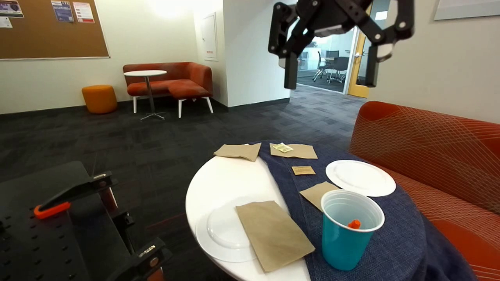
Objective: Remove the marker from the cup and place it on the table and move the cup to the left
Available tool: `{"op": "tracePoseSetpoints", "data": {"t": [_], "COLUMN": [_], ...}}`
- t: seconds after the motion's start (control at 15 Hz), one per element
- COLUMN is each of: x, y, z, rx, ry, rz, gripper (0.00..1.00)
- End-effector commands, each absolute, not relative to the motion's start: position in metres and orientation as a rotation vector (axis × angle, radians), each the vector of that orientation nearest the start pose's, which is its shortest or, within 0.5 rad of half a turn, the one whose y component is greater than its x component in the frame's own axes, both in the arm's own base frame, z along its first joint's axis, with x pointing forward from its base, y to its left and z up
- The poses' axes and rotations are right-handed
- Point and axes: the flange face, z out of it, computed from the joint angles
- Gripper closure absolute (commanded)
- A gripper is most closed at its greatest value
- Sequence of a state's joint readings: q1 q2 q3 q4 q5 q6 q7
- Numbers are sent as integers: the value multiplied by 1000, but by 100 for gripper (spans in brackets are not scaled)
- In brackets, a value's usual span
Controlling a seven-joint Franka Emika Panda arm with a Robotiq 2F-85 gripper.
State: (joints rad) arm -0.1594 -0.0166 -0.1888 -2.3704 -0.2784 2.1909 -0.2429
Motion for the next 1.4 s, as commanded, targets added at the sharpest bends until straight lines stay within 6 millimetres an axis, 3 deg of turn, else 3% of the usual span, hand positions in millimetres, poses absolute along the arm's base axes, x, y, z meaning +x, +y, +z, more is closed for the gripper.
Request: {"op": "tracePoseSetpoints", "data": {"t": [0.0,0.07,0.6,1.07,1.33], "x": [457,450,453,482,493], "y": [-190,-181,-186,-182,-186], "z": [311,312,309,277,254], "rx": [-3288,-3276,-3276,-3315,-3322], "ry": [-189,-143,-150,-230,-284], "rz": [352,365,369,297,391], "gripper": [0,0,0,0,0]}}
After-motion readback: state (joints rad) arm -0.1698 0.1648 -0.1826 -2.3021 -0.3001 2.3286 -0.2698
